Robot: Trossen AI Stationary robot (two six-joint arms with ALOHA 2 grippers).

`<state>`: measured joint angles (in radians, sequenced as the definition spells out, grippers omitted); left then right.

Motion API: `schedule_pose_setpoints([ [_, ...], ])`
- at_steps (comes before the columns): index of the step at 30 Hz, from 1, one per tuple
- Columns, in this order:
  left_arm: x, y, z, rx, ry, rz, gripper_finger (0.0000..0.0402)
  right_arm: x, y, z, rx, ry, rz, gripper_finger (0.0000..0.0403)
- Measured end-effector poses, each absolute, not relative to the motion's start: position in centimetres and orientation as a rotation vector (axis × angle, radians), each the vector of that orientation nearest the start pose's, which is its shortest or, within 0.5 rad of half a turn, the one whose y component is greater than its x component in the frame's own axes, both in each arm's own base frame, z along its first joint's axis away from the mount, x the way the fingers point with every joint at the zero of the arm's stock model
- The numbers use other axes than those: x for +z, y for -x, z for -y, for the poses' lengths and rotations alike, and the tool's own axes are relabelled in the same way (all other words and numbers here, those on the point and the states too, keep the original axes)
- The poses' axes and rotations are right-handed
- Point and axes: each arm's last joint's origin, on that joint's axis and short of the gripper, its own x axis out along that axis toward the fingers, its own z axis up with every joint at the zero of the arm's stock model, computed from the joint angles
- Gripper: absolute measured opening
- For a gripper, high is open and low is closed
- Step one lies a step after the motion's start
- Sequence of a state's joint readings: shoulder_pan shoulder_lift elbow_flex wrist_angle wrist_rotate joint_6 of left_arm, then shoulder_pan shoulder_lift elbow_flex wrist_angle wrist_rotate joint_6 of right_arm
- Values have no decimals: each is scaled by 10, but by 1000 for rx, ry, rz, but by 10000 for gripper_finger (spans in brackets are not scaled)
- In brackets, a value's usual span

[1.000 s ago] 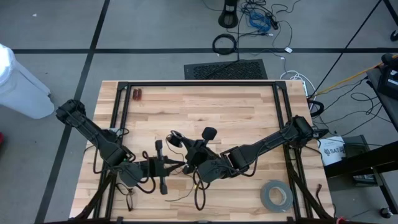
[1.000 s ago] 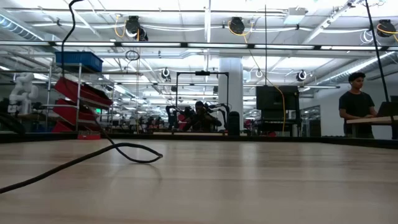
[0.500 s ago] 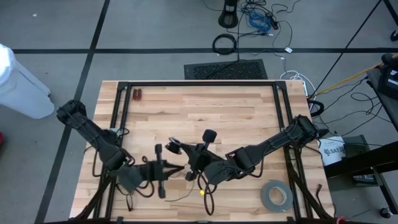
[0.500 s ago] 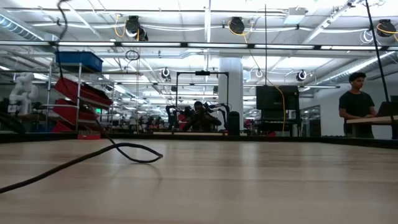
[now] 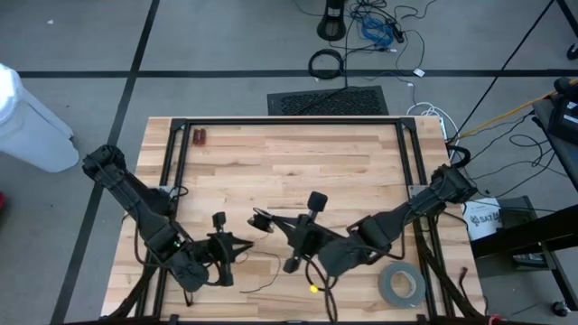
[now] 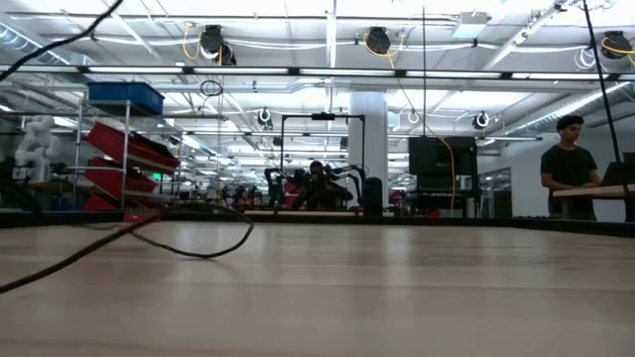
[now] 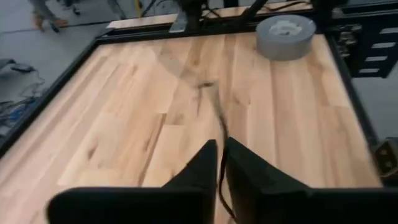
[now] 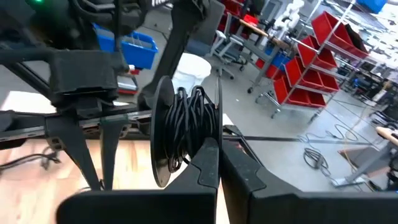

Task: Coil cords
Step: Coil the black wire on the spool

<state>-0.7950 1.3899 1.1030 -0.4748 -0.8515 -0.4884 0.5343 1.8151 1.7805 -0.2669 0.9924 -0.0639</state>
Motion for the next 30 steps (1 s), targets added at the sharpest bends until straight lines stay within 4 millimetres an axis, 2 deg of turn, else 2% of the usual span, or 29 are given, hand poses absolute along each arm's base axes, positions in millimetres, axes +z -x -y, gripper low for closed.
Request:
schedule_pose_setpoints([
  [5, 292, -212, 197, 134, -75, -477, 102, 395, -354, -195, -421, 260, -214, 0],
  [10, 296, -214, 198, 123, -70, -448, 179, 396, -351, -200, -404, 266, -212, 0],
  [15, 301, -216, 201, 92, -104, -409, 231, 395, -350, -199, -404, 280, -229, 0],
  [19, 310, -219, 200, 113, -74, -341, 253, 394, -350, -199, -405, 272, -231, 0],
  [23, 316, -233, 201, 152, -76, -243, 258, 394, -350, -199, -404, 268, -231, 0],
  [30, 295, -266, 209, 212, -149, -169, 258, 395, -350, -199, -403, 258, -222, 0],
])
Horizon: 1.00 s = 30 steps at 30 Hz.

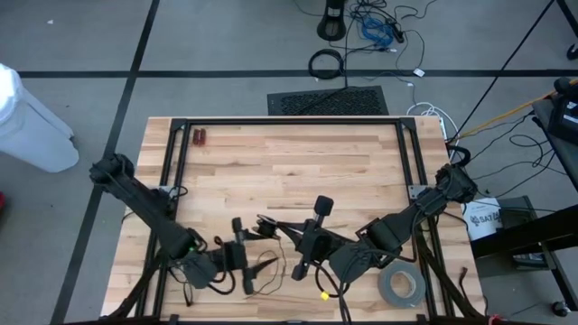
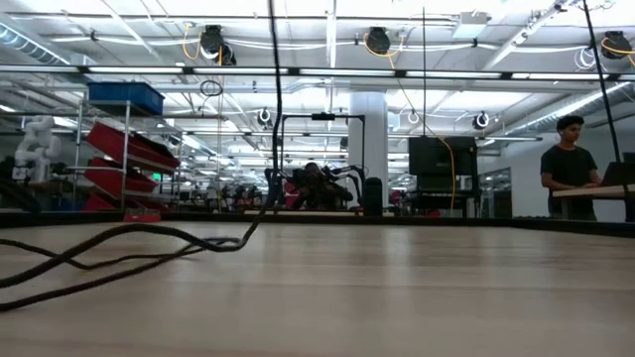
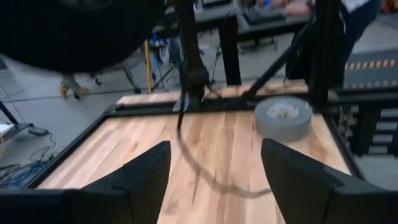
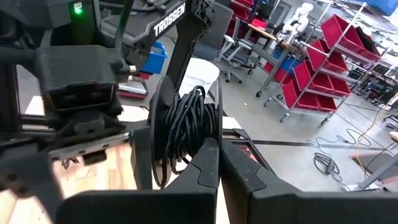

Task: Coil cords
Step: Coil the black wire on the spool

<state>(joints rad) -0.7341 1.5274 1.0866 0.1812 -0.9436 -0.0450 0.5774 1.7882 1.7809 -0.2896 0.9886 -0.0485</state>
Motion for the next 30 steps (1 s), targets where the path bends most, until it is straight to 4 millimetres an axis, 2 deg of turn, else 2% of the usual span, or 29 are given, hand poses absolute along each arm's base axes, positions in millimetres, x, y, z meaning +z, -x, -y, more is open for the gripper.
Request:
schedule_pose_setpoints([
  [4, 287, -282, 215, 225, -144, -107, 254, 395, -350, -200, -402, 265, -223, 0],
  [8, 284, -288, 218, 228, -138, -77, 226, 395, -350, -200, -401, 272, -225, 0],
  [19, 283, -292, 212, 262, -139, -80, 74, 395, -349, -202, -394, 276, -225, 0],
  [23, 282, -293, 208, 344, -170, -91, 13, 395, -349, -202, -394, 279, -225, 0],
  [30, 282, -280, 203, 516, -339, -176, 5, 402, -340, -205, -372, 272, -214, 0],
])
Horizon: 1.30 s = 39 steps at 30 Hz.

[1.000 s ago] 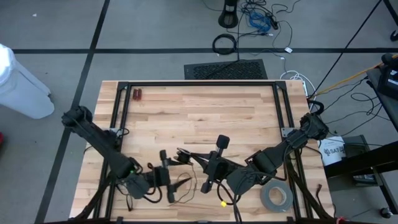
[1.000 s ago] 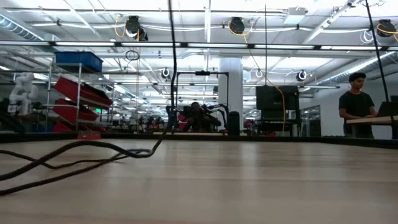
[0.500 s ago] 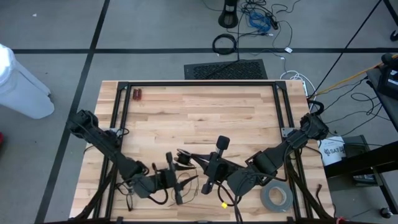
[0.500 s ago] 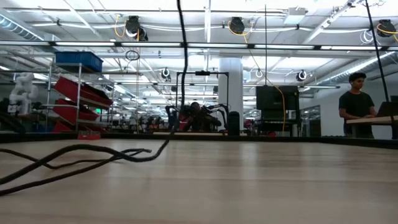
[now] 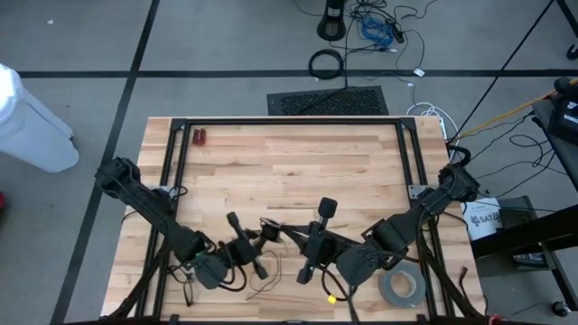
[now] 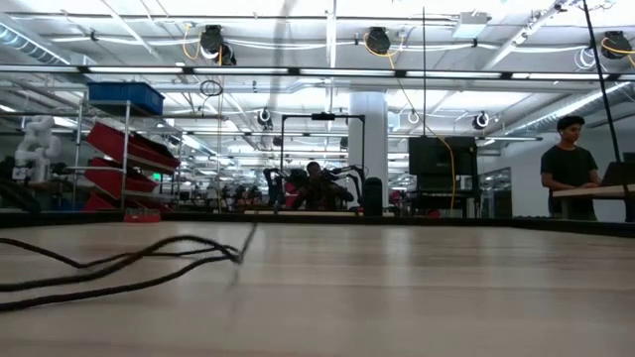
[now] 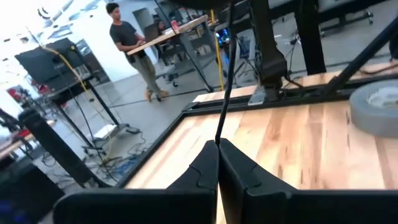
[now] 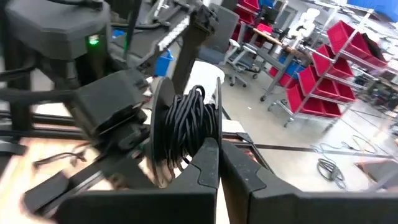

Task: Coil cords
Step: Coil the black wire on the spool

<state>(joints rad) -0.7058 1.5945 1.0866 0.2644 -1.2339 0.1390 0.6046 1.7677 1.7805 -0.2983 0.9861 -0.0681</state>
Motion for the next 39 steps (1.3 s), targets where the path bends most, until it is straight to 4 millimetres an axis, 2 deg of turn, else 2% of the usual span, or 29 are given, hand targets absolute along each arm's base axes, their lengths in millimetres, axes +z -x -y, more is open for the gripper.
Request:
schedule_pose_setpoints([
  [4, 291, -267, 201, 504, -365, -196, 4, 407, -333, -207, -319, 240, -213, 0],
  [12, 309, -245, 194, 460, -394, -213, 4, 395, -328, -205, -304, 203, -310, 0],
  [19, 304, -231, 189, 364, -358, -291, 3, 385, -327, -199, -314, 168, -386, 0],
  [29, 294, -232, 178, 305, -378, -408, 3, 373, -331, -193, -296, 116, -473, 0],
  [39, 290, -231, 176, 258, -386, -454, 3, 366, -339, -189, -315, 96, -486, 0],
])
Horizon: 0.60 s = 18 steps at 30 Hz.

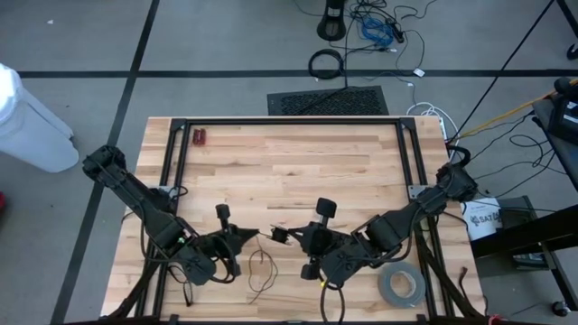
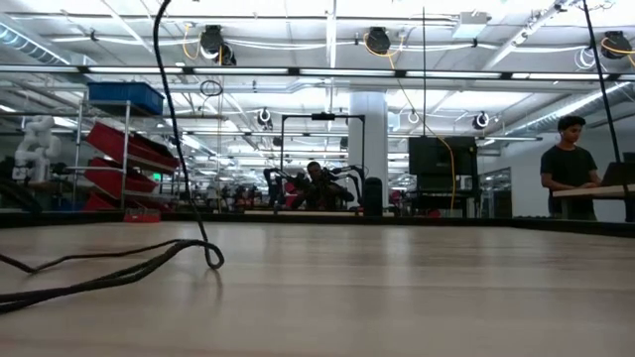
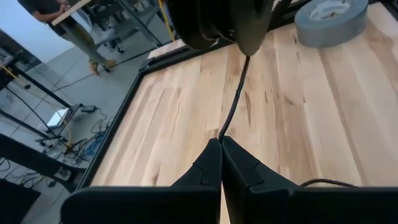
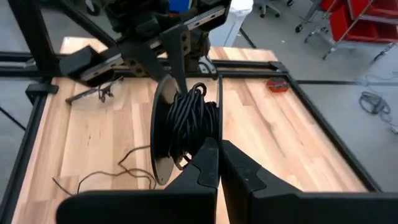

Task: Coil cords
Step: Coil the black wire on the spool

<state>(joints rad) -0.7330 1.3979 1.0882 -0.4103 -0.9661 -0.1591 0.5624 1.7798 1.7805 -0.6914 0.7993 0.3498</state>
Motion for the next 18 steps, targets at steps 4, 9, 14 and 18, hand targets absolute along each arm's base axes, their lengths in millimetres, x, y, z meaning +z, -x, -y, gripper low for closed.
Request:
schedule_pose_setpoints([
  [4, 286, -228, 173, 269, -370, -492, 3, 363, -344, -183, -296, 81, -510, 0],
  [9, 284, -227, 173, 285, -316, -501, 4, 364, -345, -181, -293, 106, -515, 0],
  [14, 285, -226, 174, 260, -299, -505, 18, 364, -347, -178, -273, 122, -527, 0],
  [18, 284, -225, 175, 244, -282, -514, 32, 364, -348, -176, -270, 143, -533, 0],
])
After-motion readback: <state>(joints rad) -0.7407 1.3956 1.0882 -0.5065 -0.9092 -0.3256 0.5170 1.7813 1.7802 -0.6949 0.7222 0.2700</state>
